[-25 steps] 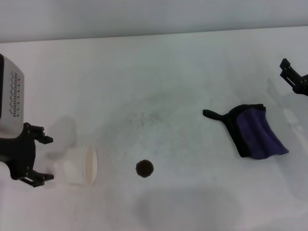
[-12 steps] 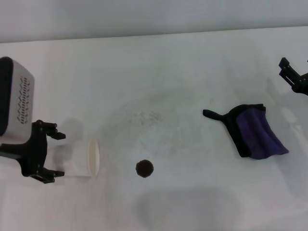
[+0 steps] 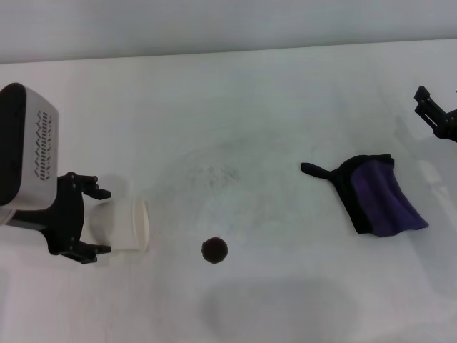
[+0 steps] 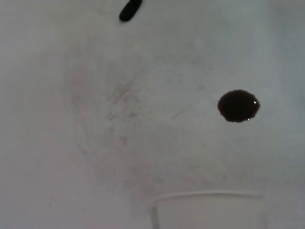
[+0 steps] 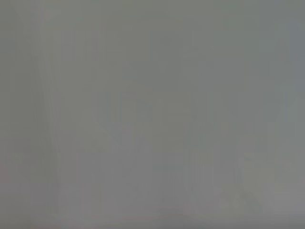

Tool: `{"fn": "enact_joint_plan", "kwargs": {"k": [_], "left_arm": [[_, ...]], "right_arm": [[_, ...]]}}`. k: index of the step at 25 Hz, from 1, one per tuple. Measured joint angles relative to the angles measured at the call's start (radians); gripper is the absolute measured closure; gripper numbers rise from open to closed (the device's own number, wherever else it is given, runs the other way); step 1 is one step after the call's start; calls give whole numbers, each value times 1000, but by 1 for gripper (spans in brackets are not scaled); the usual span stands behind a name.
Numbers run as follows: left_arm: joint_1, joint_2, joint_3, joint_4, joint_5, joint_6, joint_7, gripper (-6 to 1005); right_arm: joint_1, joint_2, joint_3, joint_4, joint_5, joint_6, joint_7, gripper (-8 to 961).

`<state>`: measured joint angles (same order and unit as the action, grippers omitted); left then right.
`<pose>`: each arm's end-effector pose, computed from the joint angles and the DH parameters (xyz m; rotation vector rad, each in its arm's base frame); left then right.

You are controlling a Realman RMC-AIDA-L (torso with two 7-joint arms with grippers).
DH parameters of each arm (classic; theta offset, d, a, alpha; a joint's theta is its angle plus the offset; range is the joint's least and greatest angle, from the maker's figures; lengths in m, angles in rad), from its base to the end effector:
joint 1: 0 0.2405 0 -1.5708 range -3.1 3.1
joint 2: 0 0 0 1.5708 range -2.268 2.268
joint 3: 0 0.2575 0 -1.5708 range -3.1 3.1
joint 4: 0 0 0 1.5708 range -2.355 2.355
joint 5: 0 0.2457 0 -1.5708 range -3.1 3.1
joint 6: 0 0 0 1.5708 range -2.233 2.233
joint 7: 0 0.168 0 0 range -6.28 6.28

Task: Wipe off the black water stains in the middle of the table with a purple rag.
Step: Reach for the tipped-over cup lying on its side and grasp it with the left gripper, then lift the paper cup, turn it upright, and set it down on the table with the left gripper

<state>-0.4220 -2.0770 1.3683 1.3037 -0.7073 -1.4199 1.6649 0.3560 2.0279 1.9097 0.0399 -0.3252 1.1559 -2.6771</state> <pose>-0.2328 0.3732 -0.0304 -2.8984 0.2949 0.4766 0.4200 0.3327 -0.0032 -1.5958 0.7497 0.6565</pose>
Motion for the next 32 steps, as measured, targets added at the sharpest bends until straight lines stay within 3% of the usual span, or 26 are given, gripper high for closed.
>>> {"fn": "enact_joint_plan", "kwargs": {"k": [14, 22, 27, 32], "left_arm": [[-3, -2, -2, -43, -32, 47, -4, 265], [60, 0, -85, 29, -265, 154, 24, 367], [126, -2, -94, -2, -480, 244, 121, 411], [157, -1, -96, -116, -707, 297, 230, 436]], "right_arm": [[1, 0, 0, 0, -3, -4, -2, 81], [6, 0, 0, 2, -10, -4, -8, 81], [8, -1, -1, 7, -11, -1, -10, 81], [8, -5, -2, 9, -11, 1, -11, 81]]}}
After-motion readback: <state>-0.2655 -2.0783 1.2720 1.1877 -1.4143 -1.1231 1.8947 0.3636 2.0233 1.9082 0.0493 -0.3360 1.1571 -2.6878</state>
